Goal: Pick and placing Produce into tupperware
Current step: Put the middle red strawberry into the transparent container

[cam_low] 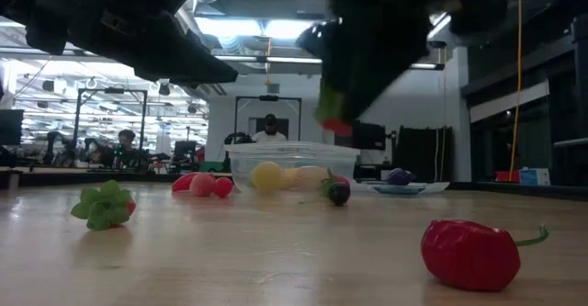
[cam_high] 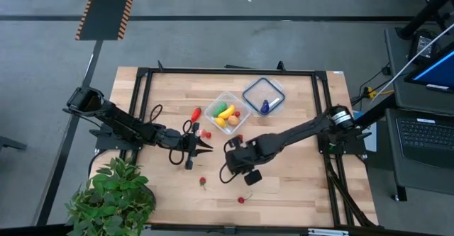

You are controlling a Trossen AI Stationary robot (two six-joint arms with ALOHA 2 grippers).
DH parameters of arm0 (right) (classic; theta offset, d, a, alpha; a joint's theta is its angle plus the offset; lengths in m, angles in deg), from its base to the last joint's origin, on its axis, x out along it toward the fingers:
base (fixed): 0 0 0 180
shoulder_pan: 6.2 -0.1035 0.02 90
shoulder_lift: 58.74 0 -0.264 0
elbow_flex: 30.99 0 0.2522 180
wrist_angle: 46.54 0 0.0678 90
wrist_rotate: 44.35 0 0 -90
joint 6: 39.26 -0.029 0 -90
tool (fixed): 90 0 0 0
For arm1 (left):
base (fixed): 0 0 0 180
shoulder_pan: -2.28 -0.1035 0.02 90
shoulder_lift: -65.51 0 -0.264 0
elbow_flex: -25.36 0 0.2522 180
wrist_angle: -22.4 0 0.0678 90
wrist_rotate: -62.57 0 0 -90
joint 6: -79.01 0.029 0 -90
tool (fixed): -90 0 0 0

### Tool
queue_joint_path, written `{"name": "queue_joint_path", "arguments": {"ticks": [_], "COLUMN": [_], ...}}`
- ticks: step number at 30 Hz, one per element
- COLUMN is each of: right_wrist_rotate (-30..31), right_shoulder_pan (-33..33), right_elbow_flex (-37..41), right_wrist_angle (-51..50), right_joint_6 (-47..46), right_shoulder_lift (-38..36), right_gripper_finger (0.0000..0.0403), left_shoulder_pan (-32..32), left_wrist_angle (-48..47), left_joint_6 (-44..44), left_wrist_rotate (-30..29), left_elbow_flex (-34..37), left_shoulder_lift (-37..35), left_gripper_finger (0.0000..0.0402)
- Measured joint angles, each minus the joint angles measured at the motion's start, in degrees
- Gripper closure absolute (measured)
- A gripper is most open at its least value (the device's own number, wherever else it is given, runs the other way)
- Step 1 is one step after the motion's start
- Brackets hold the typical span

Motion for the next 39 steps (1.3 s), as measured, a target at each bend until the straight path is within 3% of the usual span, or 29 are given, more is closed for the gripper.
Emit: {"name": "queue_joint_path", "arguments": {"ticks": [7,14,23,32,39], "right_wrist_rotate": [0.65,1.22,1.52,1.73,0.51], "right_shoulder_pan": [0.24,2.04,2.02,1.99,1.99], "right_elbow_flex": [0.31,9.15,28.77,47.41,59.11], "right_wrist_angle": [-0.50,4.53,28.57,51.75,70.04], "right_joint_6": [-1.62,-5.26,-5.94,-4.31,-2.89], "right_shoulder_lift": [-5.59,-11.86,-24.47,-35.33,-39.58], "right_gripper_finger": [0.0267,0.0267,0.0267,0.0267,0.0267], "left_shoulder_pan": [0.00,0.00,-0.15,-0.88,-3.61], "left_wrist_angle": [-1.07,-0.87,9.30,11.39,13.78], "left_joint_6": [0.01,0.01,1.85,3.05,2.99], "left_wrist_rotate": [-0.01,0.00,0.47,0.56,8.80], "left_elbow_flex": [0.00,0.00,-0.02,0.00,0.00], "left_shoulder_lift": [0.00,0.00,0.00,0.02,0.02], "left_gripper_finger": [0.0376,0.0386,0.0400,0.0391,0.0396]}}
